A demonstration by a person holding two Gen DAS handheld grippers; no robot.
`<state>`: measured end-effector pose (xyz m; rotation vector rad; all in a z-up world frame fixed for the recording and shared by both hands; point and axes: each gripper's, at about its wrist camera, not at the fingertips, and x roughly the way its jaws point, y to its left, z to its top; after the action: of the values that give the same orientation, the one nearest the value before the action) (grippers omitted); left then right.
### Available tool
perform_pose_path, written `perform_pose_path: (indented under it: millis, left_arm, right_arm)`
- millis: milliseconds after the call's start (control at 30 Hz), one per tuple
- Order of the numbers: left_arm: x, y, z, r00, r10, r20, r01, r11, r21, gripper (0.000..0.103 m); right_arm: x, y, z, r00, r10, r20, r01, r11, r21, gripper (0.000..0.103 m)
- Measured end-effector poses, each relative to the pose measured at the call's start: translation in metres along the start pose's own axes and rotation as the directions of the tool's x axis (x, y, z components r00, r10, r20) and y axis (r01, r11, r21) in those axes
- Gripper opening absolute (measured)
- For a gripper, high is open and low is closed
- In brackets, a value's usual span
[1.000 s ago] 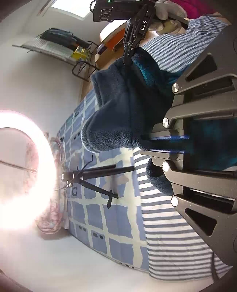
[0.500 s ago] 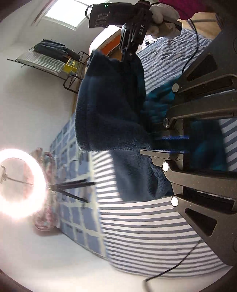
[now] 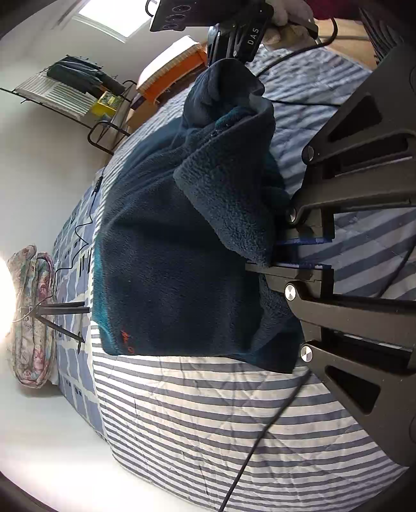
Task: Fold large clothes
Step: 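Fold the collar end over onto the hem with both grippers, then release the folded bundle and withdraw both grippers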
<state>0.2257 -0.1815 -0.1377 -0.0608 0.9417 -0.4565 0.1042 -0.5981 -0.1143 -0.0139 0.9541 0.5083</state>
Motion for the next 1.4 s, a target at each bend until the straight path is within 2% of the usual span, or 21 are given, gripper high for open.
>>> perform_pose_path:
  millis: [167, 233, 300, 467, 533, 600, 700, 767, 800, 833, 867, 1033, 1067, 1100, 1133, 1200, 1267, 1400]
  left_arm:
    - [-0.015, -0.006, -0.008, 1.000, 0.002, -0.001, -0.002, 1.000, 0.025, 0.007]
    - [-0.031, -0.007, -0.007, 1.000, 0.007, 0.016, -0.008, 1.000, 0.026, 0.011]
    - [-0.053, -0.008, -0.009, 0.999, 0.009, 0.037, -0.010, 1.000, 0.027, 0.012]
    - [-0.115, -0.016, -0.011, 0.994, 0.001, 0.110, -0.007, 0.998, 0.057, 0.013]
    - [-0.146, -0.019, -0.008, 0.989, -0.005, 0.149, -0.003, 0.999, 0.049, 0.017]
    - [-0.174, -0.019, -0.003, 0.983, -0.018, 0.185, 0.012, 0.999, 0.032, 0.019]
    - [-0.228, -0.024, 0.011, 0.965, -0.017, 0.261, 0.010, 1.000, 0.028, 0.020]
    - [-0.260, -0.027, 0.020, 0.953, -0.019, 0.301, 0.013, 1.000, 0.022, 0.028]
    - [-0.276, -0.029, 0.024, 0.946, -0.029, 0.323, 0.024, 0.999, 0.021, 0.039]
    - [-0.288, -0.029, 0.028, 0.940, -0.032, 0.340, 0.027, 0.999, 0.020, 0.044]
    - [-0.307, -0.032, 0.033, 0.928, -0.029, 0.371, 0.023, 1.000, 0.021, 0.044]
    - [-0.366, -0.036, 0.060, 0.902, -0.034, 0.431, 0.036, 0.999, 0.002, 0.044]
    - [-0.377, -0.035, 0.065, 0.897, -0.029, 0.441, 0.036, 0.999, -0.006, 0.045]
    - [-0.386, -0.035, 0.069, 0.892, -0.023, 0.452, 0.031, 0.999, -0.010, 0.052]
    - [-0.393, -0.034, 0.072, 0.888, -0.017, 0.460, 0.024, 1.000, -0.010, 0.059]
    - [-0.401, -0.031, 0.077, 0.882, -0.008, 0.471, 0.017, 1.000, -0.015, 0.063]
    - [-0.399, -0.024, 0.081, 0.885, -0.005, 0.466, 0.022, 0.999, -0.031, 0.063]
    - [-0.361, 0.000, 0.084, 0.910, -0.023, 0.413, 0.066, 0.994, -0.091, 0.065]
  right_arm:
    - [-0.020, 0.000, -0.003, 0.999, 0.013, 0.037, -0.014, 0.999, 0.029, 0.003]
    - [-0.039, 0.006, -0.002, 0.998, -0.008, 0.063, 0.008, 1.000, 0.011, 0.006]
    - [-0.059, 0.014, -0.001, 0.996, -0.021, 0.084, 0.021, 1.000, -0.005, 0.022]
    - [-0.125, 0.041, -0.001, 0.985, -0.052, 0.163, 0.064, 0.996, -0.067, 0.029]
    - [-0.154, 0.053, 0.001, 0.977, -0.064, 0.202, 0.083, 0.993, -0.086, 0.033]
    - [-0.182, 0.063, 0.002, 0.969, -0.071, 0.238, 0.097, 0.990, -0.098, 0.049]
    - [-0.229, 0.080, 0.006, 0.951, -0.076, 0.299, 0.121, 0.984, -0.133, 0.055]
    - [-0.258, 0.090, 0.010, 0.937, -0.086, 0.338, 0.143, 0.979, -0.147, 0.064]
    - [-0.272, 0.093, 0.011, 0.929, -0.089, 0.358, 0.151, 0.977, -0.148, 0.069]
    - [-0.290, 0.097, 0.013, 0.918, -0.090, 0.386, 0.157, 0.977, -0.146, 0.071]
    - [-0.300, 0.099, 0.015, 0.911, -0.086, 0.403, 0.156, 0.977, -0.144, 0.071]
    - [-0.362, 0.108, 0.030, 0.865, -0.099, 0.493, 0.189, 0.972, -0.137, 0.081]
    - [-0.373, 0.110, 0.034, 0.853, -0.104, 0.512, 0.201, 0.970, -0.138, 0.084]
    - [-0.384, 0.111, 0.038, 0.841, -0.103, 0.532, 0.207, 0.969, -0.139, 0.088]
    - [-0.392, 0.111, 0.042, 0.835, -0.097, 0.542, 0.204, 0.969, -0.141, 0.091]
    - [-0.401, 0.113, 0.049, 0.828, -0.086, 0.553, 0.202, 0.967, -0.153, 0.103]
    - [-0.400, 0.113, 0.052, 0.824, -0.099, 0.559, 0.221, 0.963, -0.156, 0.103]
    - [-0.363, 0.102, 0.051, 0.859, -0.102, 0.501, 0.198, 0.970, -0.142, 0.103]
